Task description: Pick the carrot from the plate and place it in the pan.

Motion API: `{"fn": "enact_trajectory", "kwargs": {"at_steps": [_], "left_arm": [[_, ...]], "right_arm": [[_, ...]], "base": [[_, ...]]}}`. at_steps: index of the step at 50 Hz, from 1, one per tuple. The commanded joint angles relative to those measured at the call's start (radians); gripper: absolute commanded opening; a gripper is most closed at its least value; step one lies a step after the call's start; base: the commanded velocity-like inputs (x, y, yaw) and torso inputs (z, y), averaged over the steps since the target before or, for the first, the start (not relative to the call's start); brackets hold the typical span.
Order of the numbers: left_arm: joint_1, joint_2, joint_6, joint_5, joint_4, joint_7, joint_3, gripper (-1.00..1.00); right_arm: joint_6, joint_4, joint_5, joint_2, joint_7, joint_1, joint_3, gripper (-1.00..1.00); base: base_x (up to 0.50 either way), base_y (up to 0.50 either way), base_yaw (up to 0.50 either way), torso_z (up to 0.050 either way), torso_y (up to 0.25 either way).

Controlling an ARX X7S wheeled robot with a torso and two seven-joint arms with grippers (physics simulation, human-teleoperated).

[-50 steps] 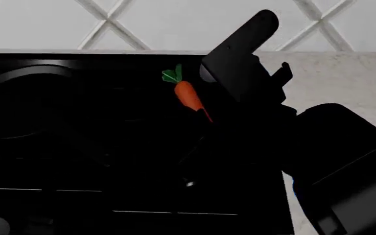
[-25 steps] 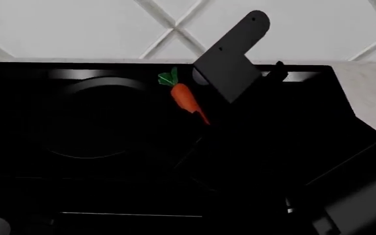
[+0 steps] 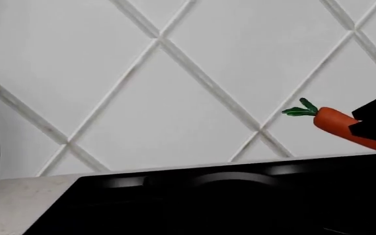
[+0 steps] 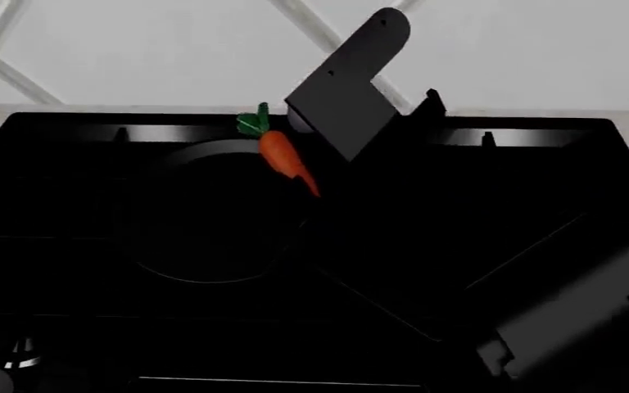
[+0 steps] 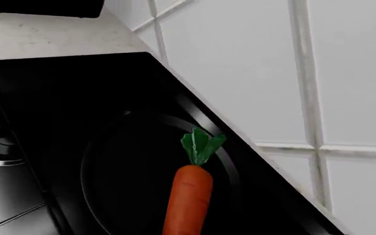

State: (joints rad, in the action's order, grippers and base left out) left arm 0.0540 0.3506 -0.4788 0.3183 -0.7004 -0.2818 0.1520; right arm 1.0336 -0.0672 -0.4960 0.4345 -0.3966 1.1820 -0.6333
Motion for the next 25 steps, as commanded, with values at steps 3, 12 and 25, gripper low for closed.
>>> {"fn": "enact_trajectory", "kwargs": {"at_steps": [3,12,25], "left_arm": [[-0.002,-0.030,0.025,-0.023,0.028,-0.001,-0.035,1.00],[-0.033,-0.039,0.044,-0.033,0.021,-0.021,-0.031,1.00],[-0.054,-0.033,0.040,-0.024,0.002,-0.034,-0.041,1.00]], "right_arm": [[-0.162,0.212,0.111,-0.163,-0.091,0.069,-0.104,-1.00],[-0.370,0.552,0.186,-0.287,-0.125,0.099,-0.167,-1.00],[-0.557,0.855,0.232,-0.385,-0.126,0.057,-0.220,-1.00]], "base": [[0.00,0.00,0.00,0.000,0.000],[0.00,0.00,0.00,0.000,0.000],[0.00,0.00,0.00,0.000,0.000]]}}
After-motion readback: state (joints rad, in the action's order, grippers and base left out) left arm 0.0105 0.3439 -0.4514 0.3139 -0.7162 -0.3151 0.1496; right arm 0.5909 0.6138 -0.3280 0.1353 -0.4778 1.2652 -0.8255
